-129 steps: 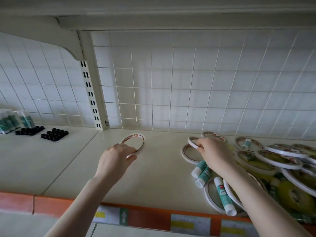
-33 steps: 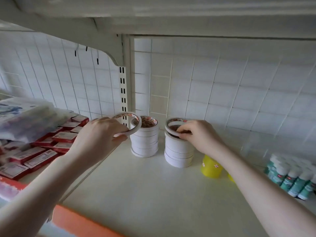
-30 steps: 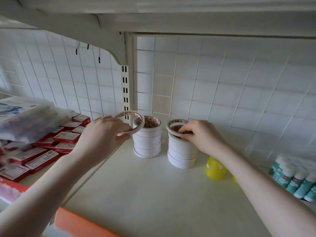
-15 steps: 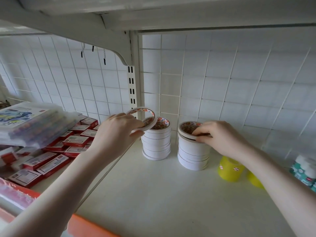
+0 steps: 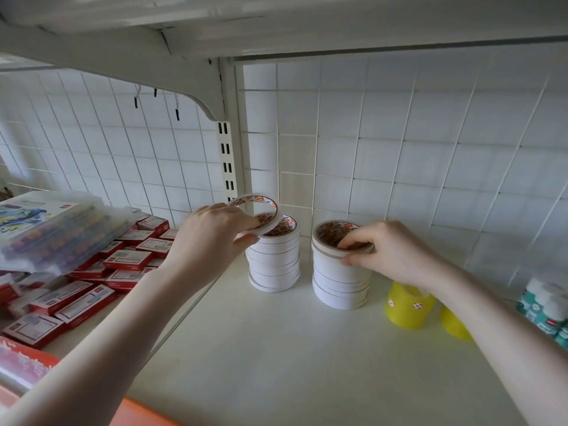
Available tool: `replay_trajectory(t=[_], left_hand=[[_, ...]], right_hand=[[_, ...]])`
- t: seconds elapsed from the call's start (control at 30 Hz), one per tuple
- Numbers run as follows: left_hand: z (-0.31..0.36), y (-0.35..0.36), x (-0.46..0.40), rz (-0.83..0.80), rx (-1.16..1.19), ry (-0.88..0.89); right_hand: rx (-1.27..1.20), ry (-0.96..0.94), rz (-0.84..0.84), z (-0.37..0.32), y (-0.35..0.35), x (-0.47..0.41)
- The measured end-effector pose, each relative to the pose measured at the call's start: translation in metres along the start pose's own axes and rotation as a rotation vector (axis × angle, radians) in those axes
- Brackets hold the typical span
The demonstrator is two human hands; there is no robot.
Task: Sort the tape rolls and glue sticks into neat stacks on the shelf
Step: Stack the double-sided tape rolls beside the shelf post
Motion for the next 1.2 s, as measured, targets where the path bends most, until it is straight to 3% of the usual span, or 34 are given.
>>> replay_trajectory(t=[0.53,0.83,1.2], left_hand=[[0.003,0.015,-0.011,-0.046,0.019,-0.012],[-0.001,0.038,-0.02,-0.251,0.006,-0.031],[-0.007,0.056,-0.026,-0.411,0.162,-0.07]], right_hand=[[0.028,-0.048,0.009,0.005,0.0,0.002],[0.025,-0.139,0.08,0.003,-0.002,0.007],[0.015,-0.151,0.155,0.007,0.0,0.011]])
Point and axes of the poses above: each hand's wrist, its own x-axis away from the middle knuckle, its own y-axis out of the palm, z = x × y, the point moved 7 cm from there along -x, towards the middle knuckle, and after that the axes turned 8 degrees about -x, right-handed, at the moved point
